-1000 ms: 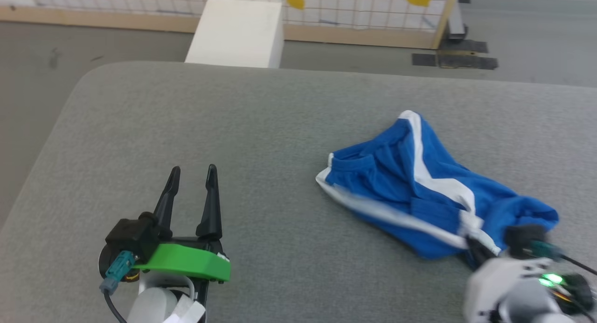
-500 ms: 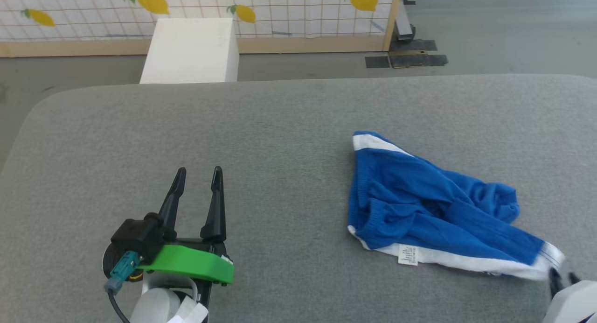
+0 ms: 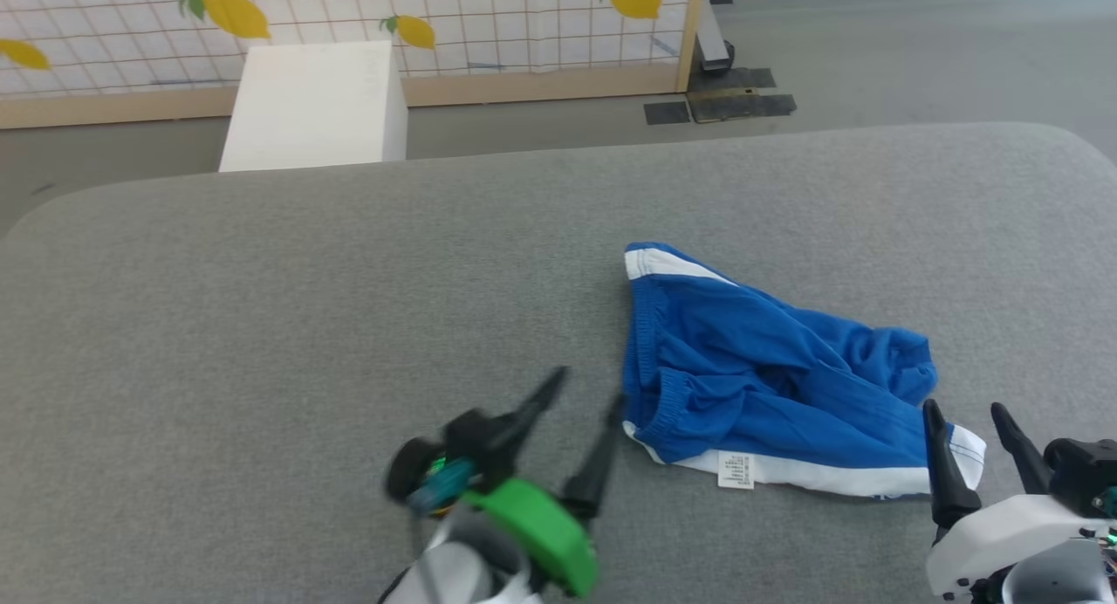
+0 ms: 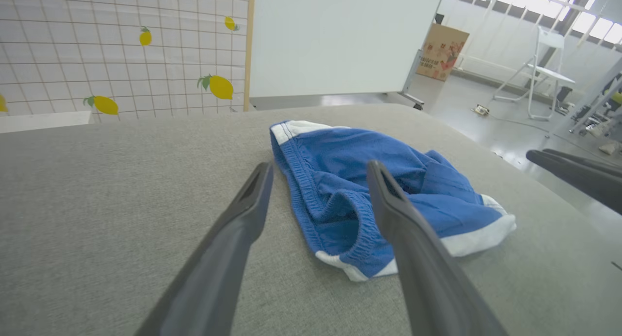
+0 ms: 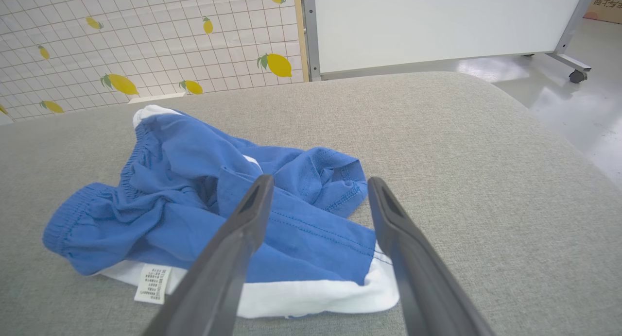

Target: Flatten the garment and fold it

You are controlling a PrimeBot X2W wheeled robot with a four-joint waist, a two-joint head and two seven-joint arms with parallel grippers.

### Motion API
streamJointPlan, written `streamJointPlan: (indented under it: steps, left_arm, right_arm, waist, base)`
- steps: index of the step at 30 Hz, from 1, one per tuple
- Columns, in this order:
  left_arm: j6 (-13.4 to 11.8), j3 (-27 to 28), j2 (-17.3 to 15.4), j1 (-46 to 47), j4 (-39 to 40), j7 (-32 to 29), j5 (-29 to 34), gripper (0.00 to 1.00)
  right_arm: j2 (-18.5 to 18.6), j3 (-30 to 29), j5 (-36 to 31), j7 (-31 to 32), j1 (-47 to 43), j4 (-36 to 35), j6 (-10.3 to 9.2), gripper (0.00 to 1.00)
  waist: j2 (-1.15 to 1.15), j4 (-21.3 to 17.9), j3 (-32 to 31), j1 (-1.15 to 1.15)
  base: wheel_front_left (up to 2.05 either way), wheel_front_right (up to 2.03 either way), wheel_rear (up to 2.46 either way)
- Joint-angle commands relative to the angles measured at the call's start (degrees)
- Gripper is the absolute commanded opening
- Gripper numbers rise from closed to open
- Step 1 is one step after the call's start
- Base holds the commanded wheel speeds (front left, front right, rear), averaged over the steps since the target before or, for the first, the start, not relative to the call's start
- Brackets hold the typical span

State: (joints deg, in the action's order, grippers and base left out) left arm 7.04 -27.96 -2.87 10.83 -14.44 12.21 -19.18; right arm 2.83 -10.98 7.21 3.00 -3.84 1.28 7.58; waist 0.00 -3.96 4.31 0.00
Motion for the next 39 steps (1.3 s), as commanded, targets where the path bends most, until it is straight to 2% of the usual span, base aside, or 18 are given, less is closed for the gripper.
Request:
streamJointPlan:
  steps: [1, 7, 14, 16, 17, 18, 19, 28, 34, 39]
  left_arm:
    - [0.3, -2.0, 0.0, 2.7, -1.5, -1.5, -1.1, 1.00]
    - [0.3, -10.1, 0.0, 11.3, -10.4, -12.3, -6.0, 1.00]
    - [-3.6, -15.1, 0.0, 19.5, -17.4, -25.0, -14.7, 1.00]
    - [-3.8, -16.3, 0.0, 20.9, -18.7, -28.7, -17.8, 1.00]
    - [-4.0, -16.9, 0.0, 21.5, -19.2, -29.9, -18.9, 0.57]
    - [-4.3, -17.4, 0.0, 22.3, -19.6, -30.8, -19.8, 0.31]
    - [-4.6, -17.4, 0.0, 22.9, -19.7, -30.5, -20.7, 0.00]
    - [-11.4, -9.6, -0.4, 23.3, -23.4, -18.2, -26.2, 0.00]
    - [-13.8, -5.3, -4.6, 18.5, -22.7, -14.2, -28.3, 0.00]
    - [-16.4, -2.7, -8.7, 13.2, -19.0, -12.8, -29.3, 0.00]
  right_arm:
    - [0.1, 0.5, 0.4, -0.5, 0.1, 0.1, -0.09, 1.00]
    - [0.0, 2.4, 1.0, -0.8, 1.0, 0.7, -0.09, 1.00]
    - [0.0, 3.5, 1.4, -1.1, 1.7, 0.7, -0.09, 1.00]
    - [0.0, 3.7, 1.5, -1.2, 1.9, 0.8, -0.09, 1.00]
    - [0.0, 3.9, 1.6, -1.3, 2.0, 0.8, -0.09, 1.00]
    - [0.0, 4.0, 1.7, -1.4, 2.1, 0.8, -0.09, 1.00]
    - [0.0, 4.1, 1.7, -1.5, 2.2, 0.9, -0.09, 1.00]
    - [0.0, 4.4, 2.0, -1.9, 2.7, 0.8, -0.09, 1.00]
    - [0.0, 4.6, 1.8, -1.5, 2.5, 0.1, -0.09, 1.00]
    - [0.0, 4.7, 1.6, -1.0, 2.4, -0.6, -0.09, 1.00]
  waist:
    - [0.00, -0.7, 0.4, 0.00]
    - [0.00, -2.2, 1.6, 0.00]
    - [0.00, -3.2, 2.6, 0.00]
    - [0.00, -3.4, 2.7, 0.00]
    - [0.00, -3.4, 2.8, 0.00]
    - [0.00, -3.4, 2.8, 0.00]
    - [0.00, -3.4, 2.9, 0.00]
    - [0.00, -1.1, 2.9, 0.00]
    - [0.00, 2.3, 2.4, 0.00]
    - [0.00, 5.0, 2.0, 0.00]
  base:
    - [0.00, 0.00, 0.00]
    - [0.00, 0.00, 0.00]
    - [0.00, 0.00, 0.00]
    - [0.00, 0.00, 0.00]
    - [0.00, 0.00, 0.00]
    - [0.00, 0.00, 0.00]
    - [0.00, 0.00, 0.00]
    - [0.00, 0.00, 0.00]
    - [0.00, 0.00, 0.00]
    - [0.00, 0.00, 0.00]
